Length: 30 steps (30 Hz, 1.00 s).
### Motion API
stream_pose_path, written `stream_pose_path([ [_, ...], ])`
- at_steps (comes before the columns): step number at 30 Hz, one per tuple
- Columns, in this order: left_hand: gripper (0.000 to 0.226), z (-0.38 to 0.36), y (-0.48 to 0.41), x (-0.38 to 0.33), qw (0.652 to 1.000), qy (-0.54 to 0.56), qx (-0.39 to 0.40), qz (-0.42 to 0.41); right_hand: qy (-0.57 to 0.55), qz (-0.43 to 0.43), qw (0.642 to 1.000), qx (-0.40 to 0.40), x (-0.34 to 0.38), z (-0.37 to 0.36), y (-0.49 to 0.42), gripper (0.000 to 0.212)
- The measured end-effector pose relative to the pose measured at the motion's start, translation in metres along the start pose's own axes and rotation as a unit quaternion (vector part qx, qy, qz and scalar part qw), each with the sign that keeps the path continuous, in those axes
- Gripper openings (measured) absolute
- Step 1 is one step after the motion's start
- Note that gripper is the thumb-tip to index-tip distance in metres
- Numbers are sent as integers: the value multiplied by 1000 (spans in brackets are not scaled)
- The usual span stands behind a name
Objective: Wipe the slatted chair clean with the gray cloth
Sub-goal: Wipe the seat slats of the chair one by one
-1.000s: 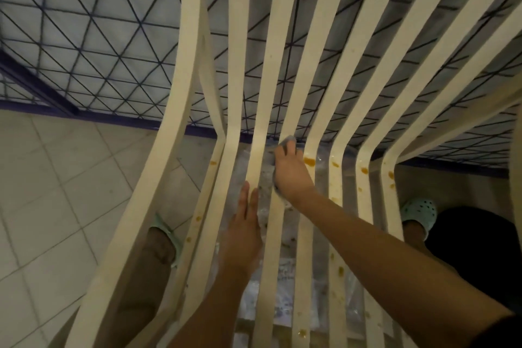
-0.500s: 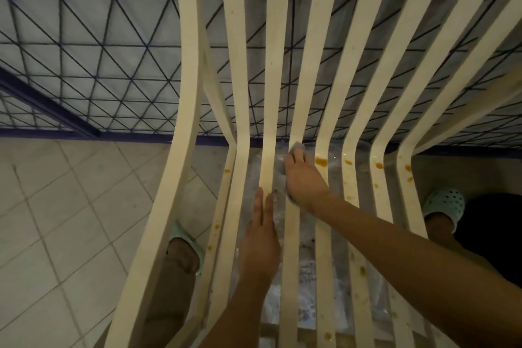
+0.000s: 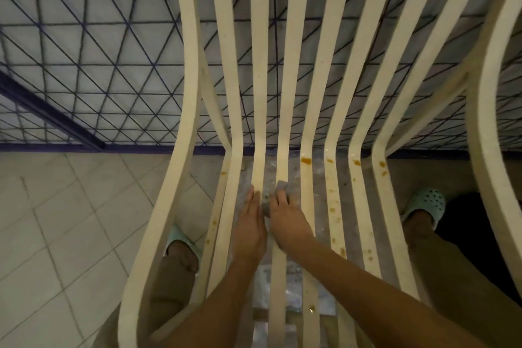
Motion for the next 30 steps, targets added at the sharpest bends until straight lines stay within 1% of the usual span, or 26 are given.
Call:
stream_pose_path([
  [2, 47, -3, 7, 11, 1000, 11, -10, 14, 8, 9, 1000, -4, 14, -11, 33, 53],
  [4, 44, -4, 21, 19, 997, 62, -32, 34, 40, 27, 999, 11, 27, -32, 58, 45],
  [6, 41, -7, 44, 17, 994, 86, -35, 49, 29, 27, 999, 35, 33, -47, 77, 43],
  [8, 39, -5, 72, 8, 996, 75, -37, 42, -10, 31, 998, 59, 37, -54, 93, 45],
  [11, 40, 0, 110, -8, 997, 64, -35, 32, -56, 68, 994, 72, 44, -58, 117, 48],
  [12, 39, 0, 121, -13, 998, 54, -32, 26, -90, 73, 991, 67, 42, -59, 125, 48],
  [13, 39, 0, 130, -16, 998, 50, -26, 26, -150, 66, 985, 55, 39, -57, 133, 45],
  [15, 36, 0, 145, -22, 997, 54, -35, 30, -280, 52, 958, 33, 30, -51, 148, 38],
  [17, 32, -1, 162, -33, 995, 80, -51, 33, -360, 45, 932, 1, 19, -43, 164, 37],
  [19, 27, -4, 179, -44, 989, 128, -61, 38, -438, 19, 898, -30, 6, -38, 180, 34],
  [20, 23, -5, 186, -48, 985, 152, -72, 38, -482, -1, 875, -50, -2, -36, 187, 32],
  [21, 20, -7, 192, -50, 979, 181, -83, 40, -530, -18, 846, -63, -8, -37, 193, 29],
  [22, 22, -9, 198, -52, 973, 211, -87, 44, -591, -32, 802, -76, -14, -39, 199, 27],
  [23, 26, -15, 203, -54, 964, 248, -74, 57, -650, -41, 754, -86, -19, -44, 204, 25],
  [24, 30, -22, 208, -60, 957, 277, -44, 67, -695, -54, 712, -86, -23, -48, 209, 23],
  [25, 34, -29, 210, -66, 953, 295, -7, 69, -724, -65, 683, -75, -24, -52, 213, 21],
  [26, 35, -35, 213, -71, 955, 289, 24, 62, -744, -70, 661, -59, -24, -56, 216, 21],
  [27, 36, -38, 215, -77, 956, 284, 44, 53, -762, -66, 643, -40, -23, -58, 221, 22],
  [28, 34, -38, 216, -78, 962, 267, 47, 41, -773, -66, 631, -21, -24, -60, 224, 21],
  [29, 31, -36, 215, -80, 965, 257, 50, 31, -778, -66, 625, -4, -27, -62, 227, 19],
  [30, 30, -33, 212, -82, 970, 236, 46, 17, -773, -70, 631, 8, -32, -63, 229, 17],
])
Point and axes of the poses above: each hand's wrist, its own y-axis away from the middle knuckle, its own z-axis out of the back of the hand, x = y × z, the point moved 7 cm from there along -y, towards the middle knuckle, and after that the axes turned 11 degrees about x, right-handed, at the moved point
